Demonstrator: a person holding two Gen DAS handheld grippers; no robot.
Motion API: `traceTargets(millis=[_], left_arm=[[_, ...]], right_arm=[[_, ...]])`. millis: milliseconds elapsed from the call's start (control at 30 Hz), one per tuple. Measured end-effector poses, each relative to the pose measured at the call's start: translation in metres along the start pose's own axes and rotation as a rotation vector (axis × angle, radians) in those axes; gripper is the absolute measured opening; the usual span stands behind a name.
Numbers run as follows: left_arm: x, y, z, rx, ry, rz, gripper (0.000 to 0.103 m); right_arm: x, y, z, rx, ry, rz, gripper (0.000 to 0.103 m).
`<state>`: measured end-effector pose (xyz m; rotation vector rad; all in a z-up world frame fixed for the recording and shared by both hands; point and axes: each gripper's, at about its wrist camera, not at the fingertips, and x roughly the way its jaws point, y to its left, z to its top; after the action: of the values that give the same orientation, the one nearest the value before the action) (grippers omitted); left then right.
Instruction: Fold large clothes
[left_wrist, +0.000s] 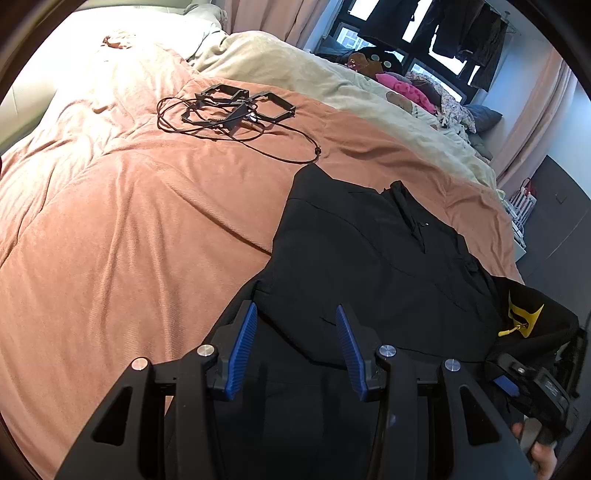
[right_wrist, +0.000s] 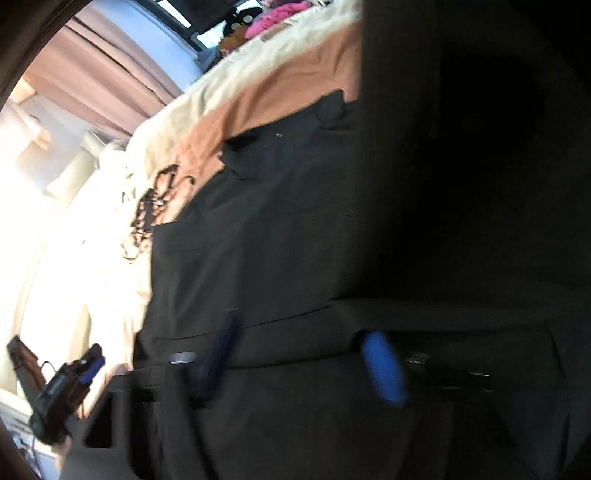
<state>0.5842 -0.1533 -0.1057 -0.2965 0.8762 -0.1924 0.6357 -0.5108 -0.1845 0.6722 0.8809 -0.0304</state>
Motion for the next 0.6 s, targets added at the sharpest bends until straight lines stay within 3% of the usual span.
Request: traceTargets(millis=[200,367,500,600], left_arm=[[-0.004,0.000,0.000,-0.001,-0.004,-0.011,0.046],[-0.005,-0.001,-0.001,0.004,-0.004,-0.011,0.046],[-0.005,-0.002,-0.001,0.007,-0.004,-0.005,0.046],[-0.004,-0.003,-0.001,0.011,-0.001,-0.001,0.046]], right_arm=[[-0.037,0.015,-0.018,-0.023,-0.033,0.035,0.088],[-0.096,0.001,-0.010,0.033,-0.194,0.064,0.088],[-0.130,-0.039,0.005,0.157,-0.304,-0.010,0.088],[-0.138,-0.081,0.007,0.278,-0.321,-0.057,0.088]])
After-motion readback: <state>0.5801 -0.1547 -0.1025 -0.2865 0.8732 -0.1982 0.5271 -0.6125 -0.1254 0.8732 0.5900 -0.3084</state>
